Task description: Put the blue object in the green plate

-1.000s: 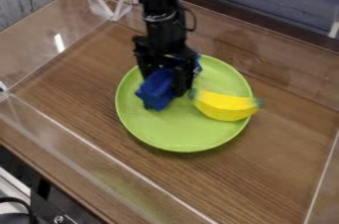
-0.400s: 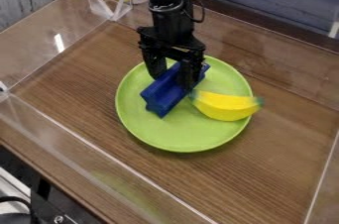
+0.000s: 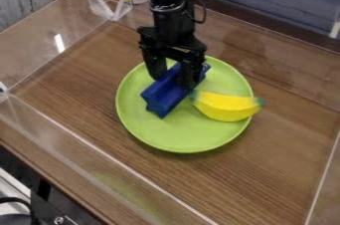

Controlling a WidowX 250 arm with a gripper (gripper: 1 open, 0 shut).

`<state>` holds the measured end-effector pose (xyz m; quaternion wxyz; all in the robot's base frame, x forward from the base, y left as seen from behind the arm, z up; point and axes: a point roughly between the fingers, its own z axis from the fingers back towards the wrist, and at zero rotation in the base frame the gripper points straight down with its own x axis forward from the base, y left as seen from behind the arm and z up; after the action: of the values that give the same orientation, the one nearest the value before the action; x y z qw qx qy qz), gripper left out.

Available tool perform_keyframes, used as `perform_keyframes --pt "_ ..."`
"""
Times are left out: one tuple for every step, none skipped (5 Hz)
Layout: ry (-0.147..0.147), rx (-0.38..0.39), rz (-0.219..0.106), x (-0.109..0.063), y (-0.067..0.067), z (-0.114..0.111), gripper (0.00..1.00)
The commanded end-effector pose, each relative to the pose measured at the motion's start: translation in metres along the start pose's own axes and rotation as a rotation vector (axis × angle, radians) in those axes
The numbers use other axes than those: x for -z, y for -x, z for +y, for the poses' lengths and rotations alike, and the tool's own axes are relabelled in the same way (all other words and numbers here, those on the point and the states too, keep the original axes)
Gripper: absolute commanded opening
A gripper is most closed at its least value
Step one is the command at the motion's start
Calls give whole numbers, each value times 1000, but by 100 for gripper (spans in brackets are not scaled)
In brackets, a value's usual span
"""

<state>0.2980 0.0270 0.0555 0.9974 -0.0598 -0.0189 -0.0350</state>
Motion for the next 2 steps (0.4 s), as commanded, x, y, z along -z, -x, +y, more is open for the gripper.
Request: perform_keyframes --pt "-21 16 -55 -19 -4 -4 100" --pt "-27 11 -42 -13 -3 -2 100"
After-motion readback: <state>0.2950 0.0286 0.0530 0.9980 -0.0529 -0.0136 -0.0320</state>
